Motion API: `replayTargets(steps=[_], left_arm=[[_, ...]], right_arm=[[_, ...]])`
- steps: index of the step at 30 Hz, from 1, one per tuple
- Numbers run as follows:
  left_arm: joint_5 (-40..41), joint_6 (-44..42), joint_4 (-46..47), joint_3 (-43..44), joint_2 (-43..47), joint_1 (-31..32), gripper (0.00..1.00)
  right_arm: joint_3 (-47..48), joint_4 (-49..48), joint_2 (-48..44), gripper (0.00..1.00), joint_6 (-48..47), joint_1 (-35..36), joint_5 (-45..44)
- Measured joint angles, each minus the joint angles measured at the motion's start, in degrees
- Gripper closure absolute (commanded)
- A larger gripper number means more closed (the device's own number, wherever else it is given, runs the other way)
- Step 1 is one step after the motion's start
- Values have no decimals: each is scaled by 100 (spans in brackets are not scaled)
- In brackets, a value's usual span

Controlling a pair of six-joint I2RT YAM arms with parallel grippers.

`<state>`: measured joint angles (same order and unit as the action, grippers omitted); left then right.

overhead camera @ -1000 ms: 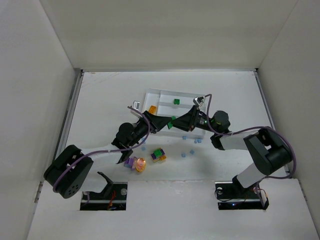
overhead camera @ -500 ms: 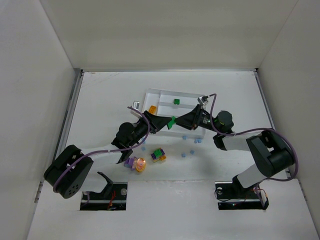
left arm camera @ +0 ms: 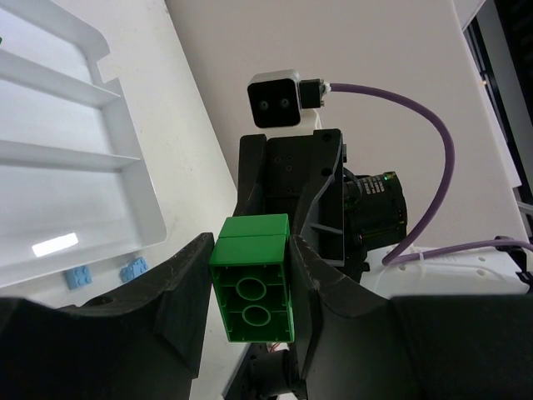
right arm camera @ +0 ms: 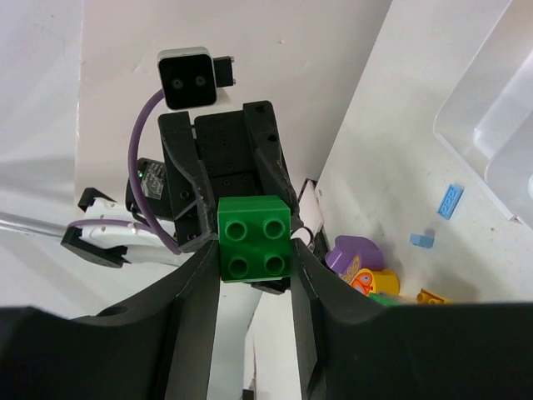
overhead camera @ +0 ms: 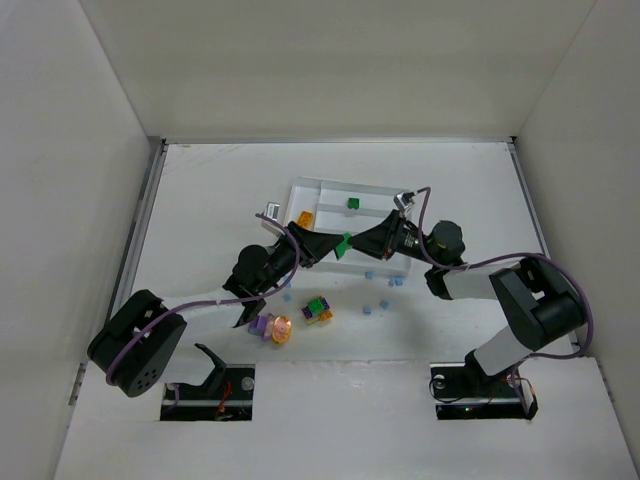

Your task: Sort the legos into containers by color

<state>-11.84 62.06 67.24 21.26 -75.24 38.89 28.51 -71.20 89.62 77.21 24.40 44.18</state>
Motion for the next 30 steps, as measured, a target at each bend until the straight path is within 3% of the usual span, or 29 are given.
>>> replayTargets(steps=[5, 15, 30], left_arm=[[-7, 0, 15, 0, 9, -13, 80], [-343, 120, 44, -2, 116, -146, 80], [-308, 42, -31, -188, 103, -468, 80]], right_arm=[[15, 0, 0, 80, 0, -11, 0], [15, 15, -190, 81, -7, -127, 111], [146, 358, 72, 82, -219, -785, -776]])
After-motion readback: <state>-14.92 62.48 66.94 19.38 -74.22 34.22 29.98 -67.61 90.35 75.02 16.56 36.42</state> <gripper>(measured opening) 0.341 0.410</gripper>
